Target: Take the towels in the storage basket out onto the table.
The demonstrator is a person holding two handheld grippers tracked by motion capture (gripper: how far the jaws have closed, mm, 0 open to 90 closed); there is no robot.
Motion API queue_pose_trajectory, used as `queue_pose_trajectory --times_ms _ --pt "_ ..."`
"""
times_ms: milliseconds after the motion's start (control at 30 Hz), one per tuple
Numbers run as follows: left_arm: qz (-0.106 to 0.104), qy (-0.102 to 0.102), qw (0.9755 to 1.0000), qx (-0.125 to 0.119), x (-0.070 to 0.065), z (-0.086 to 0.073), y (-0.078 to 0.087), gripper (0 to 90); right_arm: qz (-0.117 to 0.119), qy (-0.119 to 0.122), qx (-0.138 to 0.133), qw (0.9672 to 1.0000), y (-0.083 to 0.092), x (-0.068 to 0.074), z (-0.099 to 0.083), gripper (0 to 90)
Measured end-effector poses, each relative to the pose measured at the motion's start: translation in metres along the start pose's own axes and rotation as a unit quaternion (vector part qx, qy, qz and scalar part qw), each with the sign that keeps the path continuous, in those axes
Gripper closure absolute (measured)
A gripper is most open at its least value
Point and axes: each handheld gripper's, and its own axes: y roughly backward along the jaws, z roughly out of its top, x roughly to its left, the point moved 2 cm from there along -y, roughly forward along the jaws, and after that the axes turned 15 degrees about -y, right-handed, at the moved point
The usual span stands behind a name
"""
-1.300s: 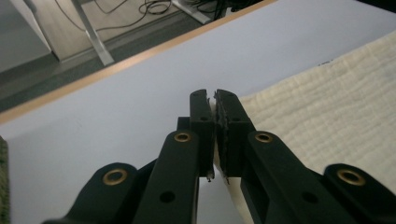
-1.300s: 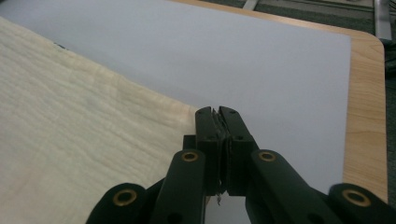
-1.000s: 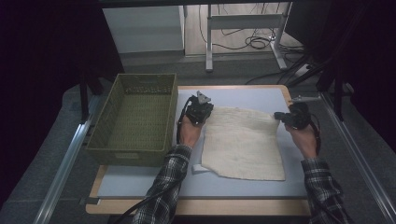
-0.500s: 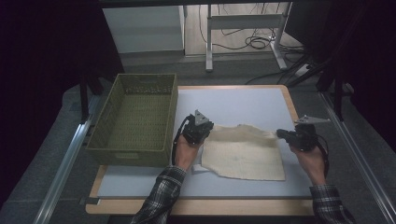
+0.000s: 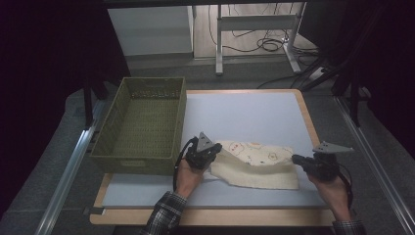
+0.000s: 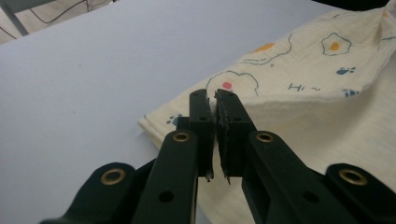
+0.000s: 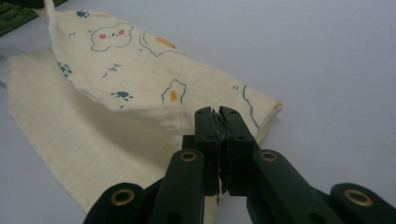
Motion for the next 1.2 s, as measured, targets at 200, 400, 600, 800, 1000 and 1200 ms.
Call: queue_pose_trajectory --times_ms 200,400,600,800,1000,1200 --pt "-0.014 0.006 0.9998 -0.014 -0.007 -0.005 0.014 85.5 0.004 0.006 0.014 0.9999 0.006 0.005 -0.020 86.5" --pt "-0.027 -0.006 0.9996 -0.004 -0.022 -0.013 0.022 85.2 0.005 0.004 0.024 0.9997 0.010 0.006 -0.037 85.9" --pt "-0.047 -0.009 0.9985 0.025 -0.032 -0.027 0.023 75.2 0.009 -0.004 0.040 0.9991 0.014 0.007 -0.051 74.1" --pt "-0.040 0.014 0.9990 0.015 -0.030 -0.026 0.041 58.0 -0.004 0.000 0.018 0.9998 0.036 0.006 -0.043 68.9" --pt "-0.032 0.026 0.9990 0.019 -0.027 -0.022 0.042 53.2 -0.007 -0.007 0.014 0.9999 0.032 0.001 -0.034 66.6" --pt "-0.025 0.052 0.9972 0.047 -0.022 -0.033 0.025 50.0 -0.019 -0.010 0.037 0.9991 0.003 -0.001 -0.038 57.7"
